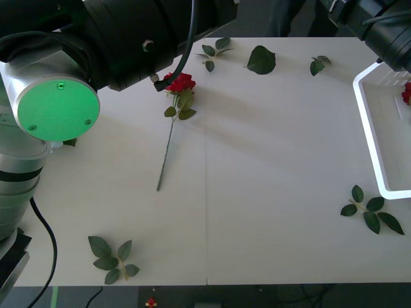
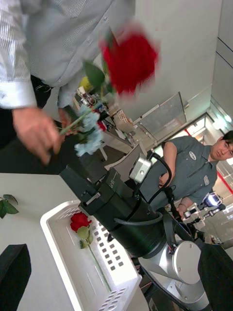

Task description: Place the red flowers into the right box and the blue flowers into the left box. If a person shows an open palm, hand one flower to the person first, then continue sorting.

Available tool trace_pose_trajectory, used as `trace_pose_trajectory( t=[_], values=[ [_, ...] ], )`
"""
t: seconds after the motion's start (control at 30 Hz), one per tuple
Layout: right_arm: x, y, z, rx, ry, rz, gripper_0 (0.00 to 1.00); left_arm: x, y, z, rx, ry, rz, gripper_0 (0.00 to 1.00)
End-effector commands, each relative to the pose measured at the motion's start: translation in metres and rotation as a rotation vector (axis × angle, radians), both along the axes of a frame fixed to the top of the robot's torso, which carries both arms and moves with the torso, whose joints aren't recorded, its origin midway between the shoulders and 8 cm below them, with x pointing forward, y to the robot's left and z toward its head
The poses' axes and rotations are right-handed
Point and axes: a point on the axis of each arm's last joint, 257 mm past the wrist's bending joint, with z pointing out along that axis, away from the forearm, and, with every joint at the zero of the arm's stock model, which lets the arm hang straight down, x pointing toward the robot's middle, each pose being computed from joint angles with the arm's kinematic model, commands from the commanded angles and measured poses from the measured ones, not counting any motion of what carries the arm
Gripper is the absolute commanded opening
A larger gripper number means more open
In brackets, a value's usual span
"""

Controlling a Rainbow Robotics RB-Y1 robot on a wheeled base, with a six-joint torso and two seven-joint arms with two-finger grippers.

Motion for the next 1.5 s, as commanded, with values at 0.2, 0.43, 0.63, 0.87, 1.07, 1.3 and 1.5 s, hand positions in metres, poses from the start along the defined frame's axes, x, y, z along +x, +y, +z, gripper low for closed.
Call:
trace_pose_trajectory(
  t=[0.2,0.43,0.63,0.87,1.07,1.3,1.5],
  values=[
    [-0.037,0.028,0.016,0.058,0.149,0.253,1.0,-0.018,-0.002,0.003,-0.094,0.01,-0.038,1.0],
    [-0.109,0.034,-0.007,-0.039,0.302,0.502,1.0,-0.017,0.015,0.0,-0.039,0.099,-0.021,1.0],
    [-0.179,0.038,-0.024,-0.071,0.42,0.71,1.0,0.002,0.064,-0.023,0.155,0.296,0.113,1.0],
    [-0.241,0.045,-0.033,-0.075,0.562,0.918,1.0,0.038,0.128,-0.092,0.33,0.529,0.289,1.0],
    [-0.267,0.057,-0.037,-0.093,0.593,1.011,1.0,0.079,0.17,-0.155,0.472,0.639,0.445,1.0],
    [-0.279,0.068,-0.037,-0.109,0.582,1.039,1.0,0.112,0.191,-0.206,0.594,0.759,0.534,1.0],
    [-0.28,0.068,-0.039,-0.105,0.587,1.039,1.0,0.136,0.189,-0.232,0.699,0.76,0.572,1.0]
  ],
)
